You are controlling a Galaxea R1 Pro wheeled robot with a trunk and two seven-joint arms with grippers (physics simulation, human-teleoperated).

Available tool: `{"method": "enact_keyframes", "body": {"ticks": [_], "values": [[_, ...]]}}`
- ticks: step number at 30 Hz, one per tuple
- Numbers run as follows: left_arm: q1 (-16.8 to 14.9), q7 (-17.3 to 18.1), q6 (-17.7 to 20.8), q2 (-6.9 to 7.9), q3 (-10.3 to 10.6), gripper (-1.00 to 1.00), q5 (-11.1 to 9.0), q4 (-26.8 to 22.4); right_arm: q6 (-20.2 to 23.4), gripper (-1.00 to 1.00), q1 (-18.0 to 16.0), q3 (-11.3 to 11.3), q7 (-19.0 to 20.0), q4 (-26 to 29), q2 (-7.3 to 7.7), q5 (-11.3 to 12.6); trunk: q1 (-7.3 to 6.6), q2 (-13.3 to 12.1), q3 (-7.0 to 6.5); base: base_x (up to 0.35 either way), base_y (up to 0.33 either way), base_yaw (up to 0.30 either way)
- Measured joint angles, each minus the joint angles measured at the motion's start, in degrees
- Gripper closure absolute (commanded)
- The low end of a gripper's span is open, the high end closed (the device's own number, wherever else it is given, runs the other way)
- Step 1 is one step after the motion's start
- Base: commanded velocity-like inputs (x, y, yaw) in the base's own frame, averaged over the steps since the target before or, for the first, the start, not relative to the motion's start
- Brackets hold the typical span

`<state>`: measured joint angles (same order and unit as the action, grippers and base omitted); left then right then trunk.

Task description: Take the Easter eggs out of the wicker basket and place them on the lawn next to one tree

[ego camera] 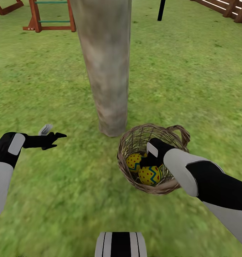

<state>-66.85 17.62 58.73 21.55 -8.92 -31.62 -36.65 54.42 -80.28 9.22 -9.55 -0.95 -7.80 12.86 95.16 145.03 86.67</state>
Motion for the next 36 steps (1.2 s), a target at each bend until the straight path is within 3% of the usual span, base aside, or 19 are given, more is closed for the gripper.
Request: {"method": "enact_keyframes", "body": {"ticks": [4,5,36], "values": [[0.0,0.0,0.0,0.0,0.03,-1.0,0.0,0.0,0.14,-1.0,0.0,-0.14,0.03,-0.01,0.06,0.06,0.0,0.0,0.0,0.0,0.0,0.0],[0.0,0.0,0.0,0.0,0.01,-1.0,0.0,0.0,0.14,1.0,0.0,-0.16,0.04,-0.01,0.07,0.07,0.0,0.0,0.0,0.0,0.0,0.0],[0.0,0.0,-0.09,-0.02,0.0,-1.0,-0.09,0.32,0.39,1.0,-0.01,-0.36,0.05,0.08,0.08,0.33,0.0,0.0,0.0,0.0,0.0,0.0]]}}
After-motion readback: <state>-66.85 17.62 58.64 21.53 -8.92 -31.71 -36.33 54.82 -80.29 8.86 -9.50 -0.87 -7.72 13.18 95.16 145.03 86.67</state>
